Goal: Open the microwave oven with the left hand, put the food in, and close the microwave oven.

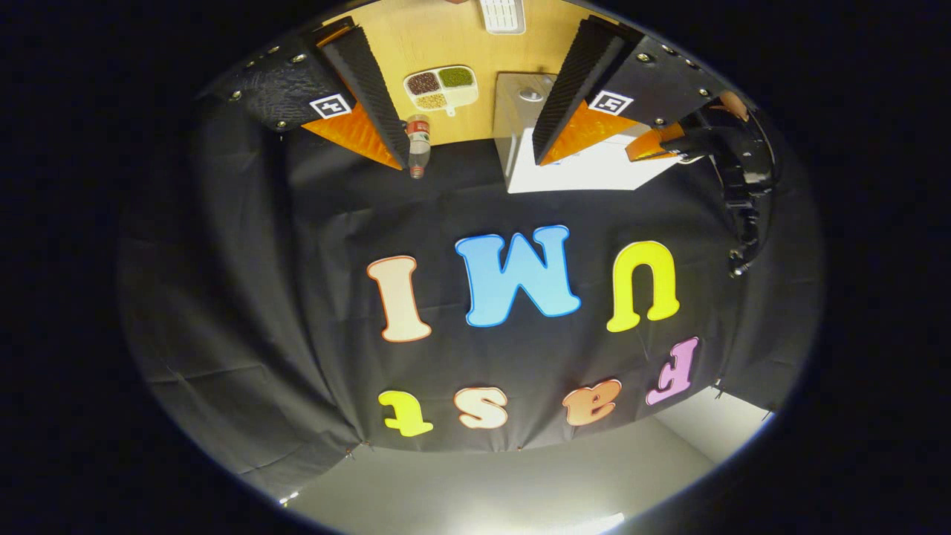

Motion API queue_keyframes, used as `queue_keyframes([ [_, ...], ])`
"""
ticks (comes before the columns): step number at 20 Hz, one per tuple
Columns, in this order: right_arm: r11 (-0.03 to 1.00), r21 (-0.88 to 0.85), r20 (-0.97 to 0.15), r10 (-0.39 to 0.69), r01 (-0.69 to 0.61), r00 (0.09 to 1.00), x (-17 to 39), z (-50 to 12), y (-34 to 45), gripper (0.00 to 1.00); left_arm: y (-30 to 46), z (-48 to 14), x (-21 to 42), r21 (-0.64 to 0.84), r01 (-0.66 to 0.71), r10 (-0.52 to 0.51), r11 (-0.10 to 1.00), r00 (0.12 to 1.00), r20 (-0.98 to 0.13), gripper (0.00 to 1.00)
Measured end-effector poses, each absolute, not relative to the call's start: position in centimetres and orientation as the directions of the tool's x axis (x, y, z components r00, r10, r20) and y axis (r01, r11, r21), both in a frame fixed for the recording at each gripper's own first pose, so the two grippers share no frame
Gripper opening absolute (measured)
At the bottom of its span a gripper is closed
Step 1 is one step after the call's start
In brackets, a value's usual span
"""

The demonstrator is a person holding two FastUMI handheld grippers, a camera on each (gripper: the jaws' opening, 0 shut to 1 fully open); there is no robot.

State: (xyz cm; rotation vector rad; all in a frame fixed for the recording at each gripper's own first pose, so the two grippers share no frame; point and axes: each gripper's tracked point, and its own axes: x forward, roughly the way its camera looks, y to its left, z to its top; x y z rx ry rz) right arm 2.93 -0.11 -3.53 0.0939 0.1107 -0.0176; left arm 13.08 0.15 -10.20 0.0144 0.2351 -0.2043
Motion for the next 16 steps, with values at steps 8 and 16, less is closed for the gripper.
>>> queue_keyframes([
  [8,0.995,0.089,0.009,0.045,-0.045,0.999,3.3,4.7,5.8,1.00,7.0,8.1,4.1,0.065,0.028,-0.031,0.997,0.998,0.047,0.96],
  [16,0.997,0.059,0.032,0.053,-0.055,0.998,2.0,5.7,9.4,1.00,12.0,9.6,0.9,0.052,-0.005,0.002,0.999,0.998,0.061,0.98],
])
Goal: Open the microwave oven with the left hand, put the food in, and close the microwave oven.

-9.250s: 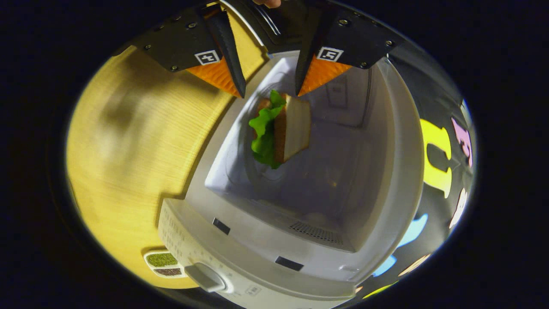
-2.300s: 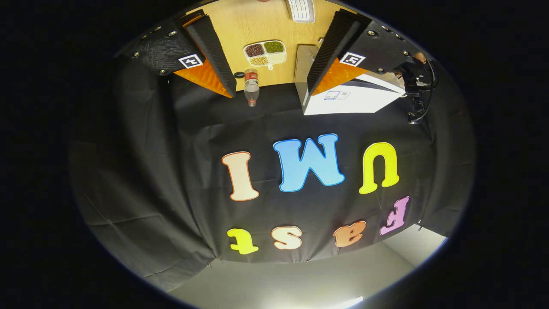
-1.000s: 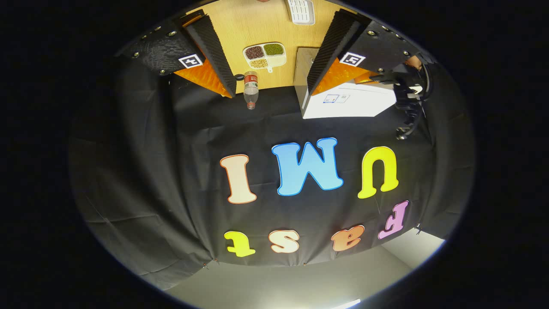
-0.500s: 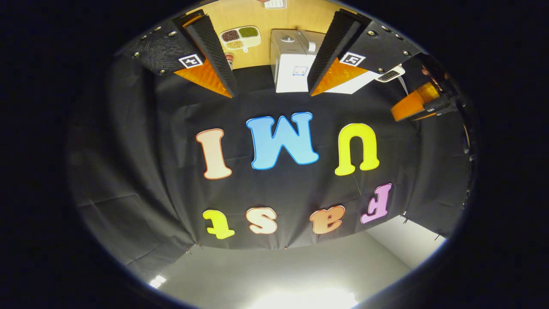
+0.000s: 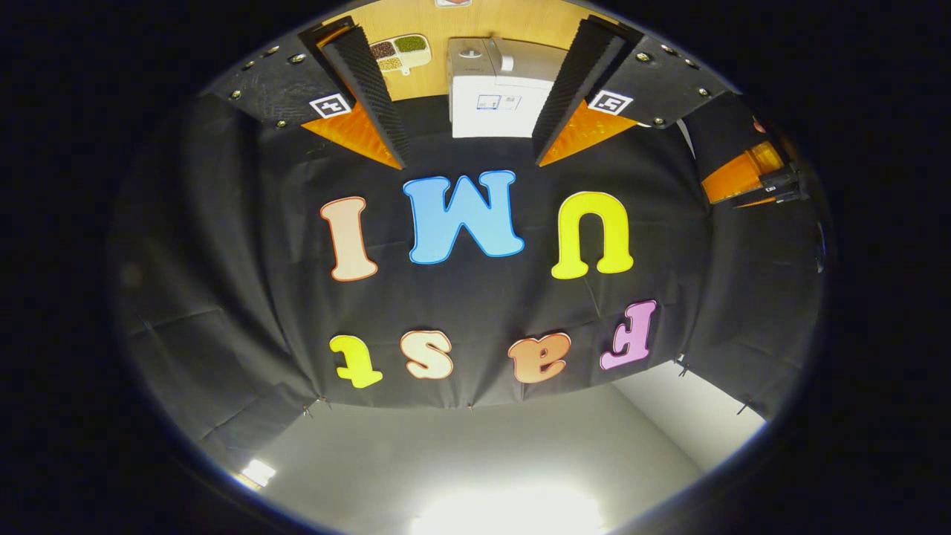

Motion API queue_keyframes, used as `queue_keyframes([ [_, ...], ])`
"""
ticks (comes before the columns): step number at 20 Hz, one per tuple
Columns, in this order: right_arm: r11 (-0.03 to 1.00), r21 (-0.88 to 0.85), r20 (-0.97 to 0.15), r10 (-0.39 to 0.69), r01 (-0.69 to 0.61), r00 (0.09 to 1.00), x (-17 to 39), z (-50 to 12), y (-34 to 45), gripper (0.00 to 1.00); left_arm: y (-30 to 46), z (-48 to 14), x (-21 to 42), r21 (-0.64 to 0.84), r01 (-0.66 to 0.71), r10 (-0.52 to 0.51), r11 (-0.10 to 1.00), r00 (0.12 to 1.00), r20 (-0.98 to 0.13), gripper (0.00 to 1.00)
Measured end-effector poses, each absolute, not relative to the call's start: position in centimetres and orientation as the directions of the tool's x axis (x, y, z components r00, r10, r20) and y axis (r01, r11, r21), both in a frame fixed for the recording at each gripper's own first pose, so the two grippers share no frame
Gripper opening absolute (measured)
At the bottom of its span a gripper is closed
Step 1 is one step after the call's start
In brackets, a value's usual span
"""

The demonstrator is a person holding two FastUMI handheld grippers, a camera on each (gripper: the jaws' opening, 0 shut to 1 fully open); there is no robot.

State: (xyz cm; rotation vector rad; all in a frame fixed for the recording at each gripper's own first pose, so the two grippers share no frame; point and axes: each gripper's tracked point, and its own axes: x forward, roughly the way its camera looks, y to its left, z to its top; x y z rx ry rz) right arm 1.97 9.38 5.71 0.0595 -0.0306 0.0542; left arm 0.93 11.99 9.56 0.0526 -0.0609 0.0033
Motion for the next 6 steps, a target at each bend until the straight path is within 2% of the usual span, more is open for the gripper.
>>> queue_keyframes([
  [6,0.996,0.069,0.063,0.060,-0.064,0.996,-0.1,6.2,11.9,1.00,13.4,8.6,0.3,0.020,0.049,-0.050,0.999,0.997,0.057,0.98],
])
